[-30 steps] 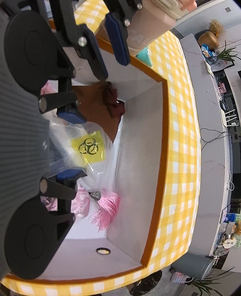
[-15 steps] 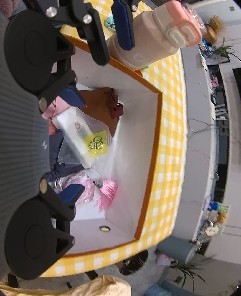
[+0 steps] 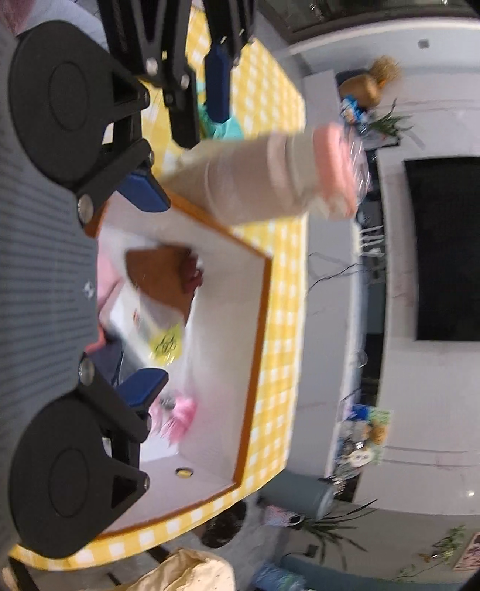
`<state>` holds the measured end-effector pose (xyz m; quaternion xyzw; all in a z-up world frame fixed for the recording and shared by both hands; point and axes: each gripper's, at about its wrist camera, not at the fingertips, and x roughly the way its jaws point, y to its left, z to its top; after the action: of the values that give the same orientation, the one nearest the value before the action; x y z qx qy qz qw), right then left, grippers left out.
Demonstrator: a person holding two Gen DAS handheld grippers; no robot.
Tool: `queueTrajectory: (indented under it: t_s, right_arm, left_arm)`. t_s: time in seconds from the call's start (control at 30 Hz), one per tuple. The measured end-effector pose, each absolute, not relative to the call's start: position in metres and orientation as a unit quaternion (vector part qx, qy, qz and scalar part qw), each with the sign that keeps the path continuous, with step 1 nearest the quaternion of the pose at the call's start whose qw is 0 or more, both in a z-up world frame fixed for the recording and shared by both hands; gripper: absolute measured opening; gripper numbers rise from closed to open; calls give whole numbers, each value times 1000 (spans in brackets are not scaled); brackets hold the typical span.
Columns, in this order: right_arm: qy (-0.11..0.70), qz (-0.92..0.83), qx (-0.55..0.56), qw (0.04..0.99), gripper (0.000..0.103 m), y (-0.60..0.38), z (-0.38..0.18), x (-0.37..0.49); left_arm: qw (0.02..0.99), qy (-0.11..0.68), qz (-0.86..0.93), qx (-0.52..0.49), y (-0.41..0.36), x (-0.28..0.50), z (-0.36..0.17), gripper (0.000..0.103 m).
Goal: Organize soft objects
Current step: 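Move both open tools back toward the teal pouch and plush toy, then grasp the teal pouch strap with the left tool while the right tool grasps the teal plush dinosaur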
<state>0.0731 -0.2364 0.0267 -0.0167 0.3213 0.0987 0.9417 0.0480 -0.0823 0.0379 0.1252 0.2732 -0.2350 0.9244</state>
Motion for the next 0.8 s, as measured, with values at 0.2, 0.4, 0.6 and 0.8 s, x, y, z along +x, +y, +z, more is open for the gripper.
queueTrajectory:
  t_s: [0.2, 0.4, 0.6, 0.8]
  right_arm:
    - [286, 153, -35, 945, 75, -194, 20, 51]
    - [274, 215, -113, 931, 67, -134, 4, 47]
    - [276, 235, -181, 914, 55, -78, -17, 76]
    - [287, 242, -222, 900, 51, -39, -41, 106]
  left_arm:
    - [929, 305, -194, 77, -37, 46, 19, 40]
    - [933, 332, -131, 49, 13, 48, -2, 40]
    - [939, 322, -103, 64, 42, 54, -10, 40]
    - [937, 322, -82, 107, 63, 74, -26, 41]
